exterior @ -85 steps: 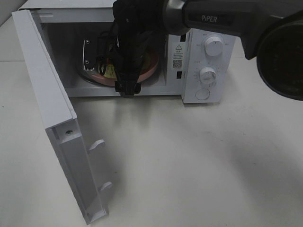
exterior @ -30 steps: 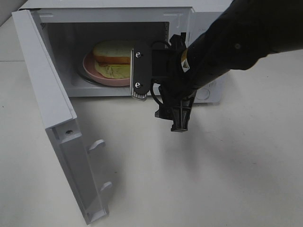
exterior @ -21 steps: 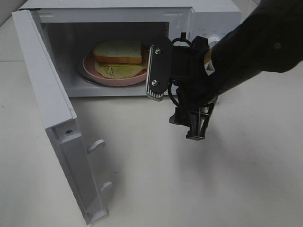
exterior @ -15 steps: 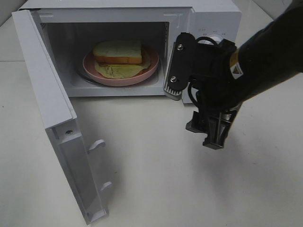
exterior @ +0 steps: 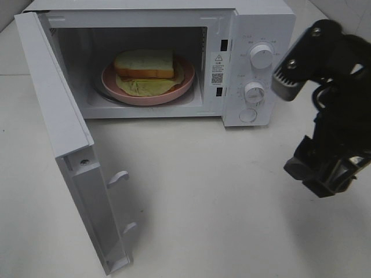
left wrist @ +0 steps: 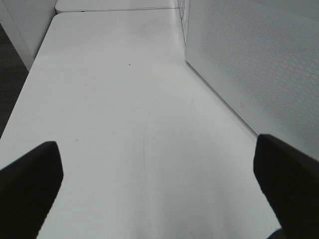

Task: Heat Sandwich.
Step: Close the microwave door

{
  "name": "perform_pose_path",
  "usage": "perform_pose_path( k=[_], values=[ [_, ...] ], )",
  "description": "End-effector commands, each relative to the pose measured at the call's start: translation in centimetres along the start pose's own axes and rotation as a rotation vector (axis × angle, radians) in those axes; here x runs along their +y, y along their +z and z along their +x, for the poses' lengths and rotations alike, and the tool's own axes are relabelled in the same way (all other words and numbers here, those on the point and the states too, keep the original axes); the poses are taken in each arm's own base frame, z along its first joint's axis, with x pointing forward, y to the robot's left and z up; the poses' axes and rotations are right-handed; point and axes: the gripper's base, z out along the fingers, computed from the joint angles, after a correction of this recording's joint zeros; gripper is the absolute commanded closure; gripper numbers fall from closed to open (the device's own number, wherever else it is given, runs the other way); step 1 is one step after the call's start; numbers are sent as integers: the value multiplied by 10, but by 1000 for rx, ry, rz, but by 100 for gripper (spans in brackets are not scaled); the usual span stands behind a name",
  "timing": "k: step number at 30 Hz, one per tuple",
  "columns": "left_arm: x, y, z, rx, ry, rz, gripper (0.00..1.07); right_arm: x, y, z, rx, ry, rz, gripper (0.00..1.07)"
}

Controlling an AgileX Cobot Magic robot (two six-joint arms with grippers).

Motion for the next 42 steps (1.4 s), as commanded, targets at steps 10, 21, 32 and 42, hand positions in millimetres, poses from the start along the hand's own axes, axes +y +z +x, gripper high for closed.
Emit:
perform_pose_path(
  k=[10,21,32,42],
  values=[
    [-1,-1,1,-7,-4,5,4,1,-55,51,79,232,-32,31],
    [-1,-1,1,-7,-4,5,4,6,-76,77,29,282,-74,31],
    [-1,-1,1,-7,-4,5,4,7,-71,120,-11,429,7,31],
    [-1,-1,1,-7,-4,5,4,10,-74,149,-150,594,130,31]
  ],
)
